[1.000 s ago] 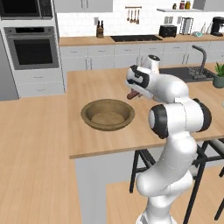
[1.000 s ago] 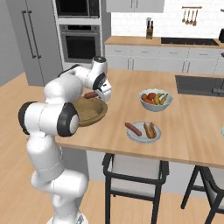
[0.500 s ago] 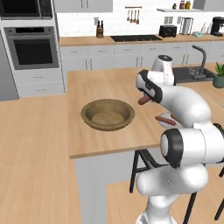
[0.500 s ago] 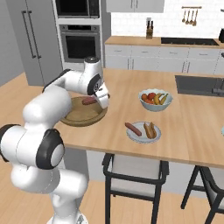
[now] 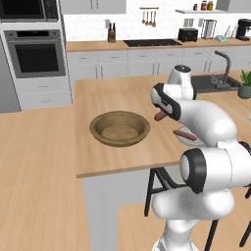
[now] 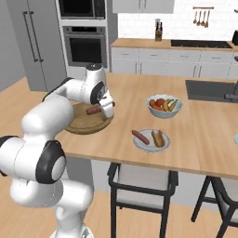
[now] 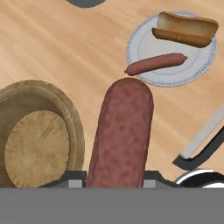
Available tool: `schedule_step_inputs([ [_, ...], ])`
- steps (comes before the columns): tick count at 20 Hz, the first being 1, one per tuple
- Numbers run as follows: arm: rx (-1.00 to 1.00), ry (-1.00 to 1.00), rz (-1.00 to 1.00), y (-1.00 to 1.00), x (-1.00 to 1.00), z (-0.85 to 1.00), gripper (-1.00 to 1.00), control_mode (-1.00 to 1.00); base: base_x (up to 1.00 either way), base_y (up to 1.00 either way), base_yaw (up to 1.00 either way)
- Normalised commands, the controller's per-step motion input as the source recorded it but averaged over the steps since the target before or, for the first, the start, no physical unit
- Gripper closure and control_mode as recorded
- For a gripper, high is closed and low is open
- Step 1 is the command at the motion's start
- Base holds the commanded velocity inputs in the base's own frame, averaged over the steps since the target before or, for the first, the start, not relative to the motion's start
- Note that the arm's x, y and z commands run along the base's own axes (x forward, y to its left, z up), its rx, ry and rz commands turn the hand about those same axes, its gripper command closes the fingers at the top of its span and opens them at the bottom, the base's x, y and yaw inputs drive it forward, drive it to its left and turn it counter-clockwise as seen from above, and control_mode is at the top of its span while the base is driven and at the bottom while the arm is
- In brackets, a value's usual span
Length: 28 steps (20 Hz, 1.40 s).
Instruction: Place one bun and one sausage from the bowl on each plate.
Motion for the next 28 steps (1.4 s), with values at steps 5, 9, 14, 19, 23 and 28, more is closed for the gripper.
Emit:
schedule_step_inputs([
  [5,0.00,0.00,0.00,0.00,0.00,0.00,1.00,1.00,0.00,-0.98,0.00],
  [9,0.00,0.00,0.00,0.00,0.00,0.00,1.00,1.00,0.00,-1.00,0.00],
  [14,0.00,0.00,0.00,0.00,0.00,0.00,1.00,1.00,0.00,-1.00,0.00],
  [19,0.00,0.00,0.00,0.00,0.00,0.00,1.00,1.00,0.00,-1.00,0.00],
  [23,0.00,0.00,0.00,0.00,0.00,0.00,1.00,1.00,0.00,-1.00,0.00],
  [28,0.05,0.00,0.01,-0.30,0.01,0.00,1.00,-1.00,0.00,-0.52,0.00],
])
